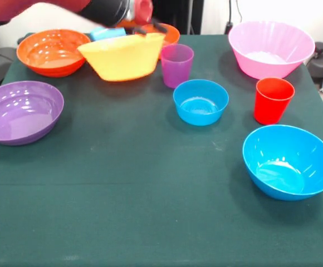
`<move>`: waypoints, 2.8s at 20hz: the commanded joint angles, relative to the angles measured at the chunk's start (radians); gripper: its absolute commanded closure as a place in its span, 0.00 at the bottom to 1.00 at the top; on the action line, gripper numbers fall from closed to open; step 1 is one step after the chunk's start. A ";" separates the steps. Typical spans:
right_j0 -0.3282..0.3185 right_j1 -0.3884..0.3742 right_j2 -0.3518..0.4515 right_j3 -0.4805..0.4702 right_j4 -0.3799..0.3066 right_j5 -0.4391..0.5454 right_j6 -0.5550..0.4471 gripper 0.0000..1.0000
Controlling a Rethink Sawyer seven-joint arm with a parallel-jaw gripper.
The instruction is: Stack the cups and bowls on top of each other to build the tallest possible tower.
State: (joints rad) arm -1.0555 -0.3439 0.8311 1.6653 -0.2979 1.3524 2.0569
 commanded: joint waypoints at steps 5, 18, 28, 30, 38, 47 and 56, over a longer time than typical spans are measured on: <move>-0.014 -0.074 0.046 0.210 0.100 0.155 -0.101 0.00; -0.071 -0.129 0.080 0.399 0.021 -0.058 -0.110 0.00; -0.013 -0.318 0.025 0.412 -0.579 -0.593 -0.007 0.00; -0.022 -0.314 0.007 0.416 -0.605 -0.588 -0.054 0.00; 0.091 -0.297 -0.181 0.295 -0.990 -0.818 0.132 0.00; 0.081 -0.350 -0.194 0.291 -0.894 -0.862 0.068 0.00; 0.124 -0.299 -0.198 0.200 -0.784 -0.810 0.019 0.00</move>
State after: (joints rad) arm -1.0078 -0.6881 0.6715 1.9841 -1.1036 0.5402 2.0571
